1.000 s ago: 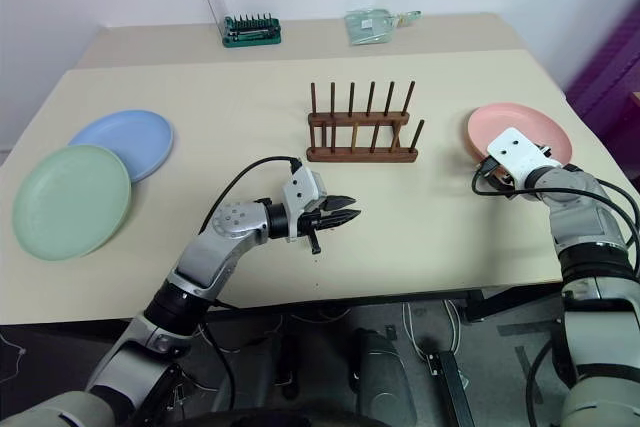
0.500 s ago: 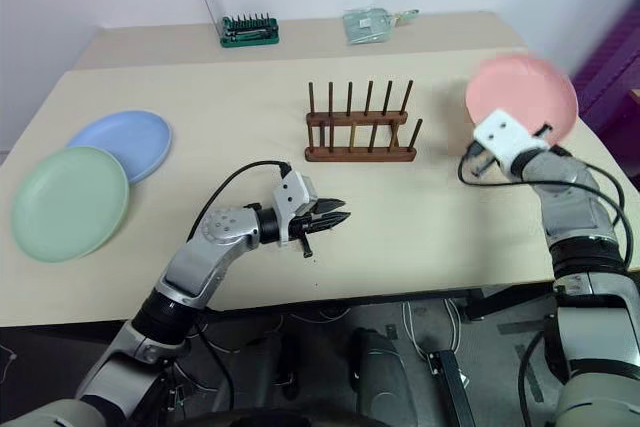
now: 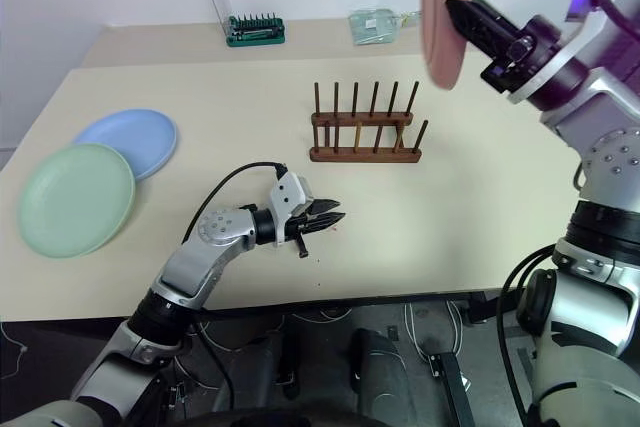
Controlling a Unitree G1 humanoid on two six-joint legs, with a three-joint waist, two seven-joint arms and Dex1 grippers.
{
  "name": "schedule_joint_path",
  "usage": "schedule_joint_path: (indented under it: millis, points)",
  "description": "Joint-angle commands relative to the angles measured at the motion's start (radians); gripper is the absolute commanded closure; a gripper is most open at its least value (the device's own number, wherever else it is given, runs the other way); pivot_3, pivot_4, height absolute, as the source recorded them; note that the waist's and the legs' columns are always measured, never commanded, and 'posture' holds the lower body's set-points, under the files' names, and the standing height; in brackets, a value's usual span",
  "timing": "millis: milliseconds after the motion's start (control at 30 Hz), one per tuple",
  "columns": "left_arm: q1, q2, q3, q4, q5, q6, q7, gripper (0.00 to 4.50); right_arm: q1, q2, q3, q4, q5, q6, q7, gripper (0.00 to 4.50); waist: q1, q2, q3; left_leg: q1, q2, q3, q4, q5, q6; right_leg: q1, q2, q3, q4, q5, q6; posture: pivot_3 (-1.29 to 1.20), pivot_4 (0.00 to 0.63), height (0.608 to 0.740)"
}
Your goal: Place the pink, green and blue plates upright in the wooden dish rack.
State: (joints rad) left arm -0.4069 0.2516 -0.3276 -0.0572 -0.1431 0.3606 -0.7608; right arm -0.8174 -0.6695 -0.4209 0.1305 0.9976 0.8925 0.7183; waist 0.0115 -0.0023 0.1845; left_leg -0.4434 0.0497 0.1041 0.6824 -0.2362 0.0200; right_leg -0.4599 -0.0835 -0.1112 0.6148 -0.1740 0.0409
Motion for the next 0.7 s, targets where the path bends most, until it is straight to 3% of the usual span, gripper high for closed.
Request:
schedule_joint_path:
  millis: [33,500,633,700]
  points:
    - [-0.014,-0.001,0.015,-0.01,-0.004,-0.023,0.003,3.48,-0.046,0.017,-0.052,0.033,0.063,0.038,-0.041,4.47,0.0,0.0,0.0,0.0,0.0,0.0,0.0,0.0,0.0,0.0,0.0,0.0,0.0,0.0,0.0,0.0,0.15,0.73]
    - [-0.006,0.001,0.004,-0.018,-0.002,-0.02,0.005,3.48,-0.199,0.067,-0.081,0.429,0.002,0.035,-0.178,4.47,0.001,0.0,0.0,-0.001,0.0,0.0,0.0,0.0,0.0,-0.001,0.001,0.0,0.0,0.0,0.0,0.0,0.15,0.73]
    - [-0.007,0.002,0.006,-0.018,0.0,-0.02,0.008,3.48,-0.219,0.067,-0.086,0.479,-0.023,0.023,-0.166,3.13,0.0,0.0,0.0,-0.001,0.0,0.0,0.0,0.0,0.0,-0.001,0.001,0.0,0.0,0.0,0.001,0.0,0.15,0.73]
    - [-0.002,0.005,0.006,-0.023,0.002,-0.015,0.01,3.48,-0.224,0.066,-0.088,0.479,-0.034,0.008,-0.157,2.04,0.0,0.0,0.0,-0.001,0.0,0.0,0.0,0.0,0.0,-0.001,0.001,0.0,0.0,0.001,0.002,0.0,0.15,0.73]
